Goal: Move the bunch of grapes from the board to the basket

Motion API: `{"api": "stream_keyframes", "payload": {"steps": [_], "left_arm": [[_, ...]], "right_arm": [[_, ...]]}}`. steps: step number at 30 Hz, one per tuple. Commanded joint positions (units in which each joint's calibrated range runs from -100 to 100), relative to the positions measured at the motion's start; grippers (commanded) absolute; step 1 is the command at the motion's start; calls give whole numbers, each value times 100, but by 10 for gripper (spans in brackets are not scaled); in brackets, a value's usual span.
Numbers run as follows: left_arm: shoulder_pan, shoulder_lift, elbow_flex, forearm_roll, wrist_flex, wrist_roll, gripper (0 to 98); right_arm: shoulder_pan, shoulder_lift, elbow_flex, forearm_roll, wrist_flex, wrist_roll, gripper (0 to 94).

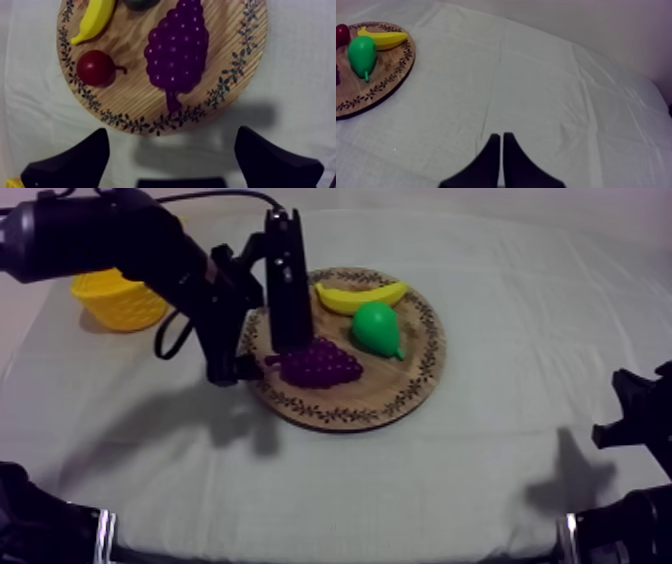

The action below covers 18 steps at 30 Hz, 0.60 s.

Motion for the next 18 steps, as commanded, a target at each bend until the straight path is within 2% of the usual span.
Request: {"api": "stream_keyframes", "payload": {"steps": [1,9,18], "left_arm": [[19,326,-99,0,-36,15,956],[135,1422,-834,11,-33,89,958],[180,2578,-2018,-5,651,206,962]], "right_arm": [[1,2,-1,0,-1,0,3],[1,2,-1,0,-1,0,3],[1,2,-1,0,-1,0,3]]}}
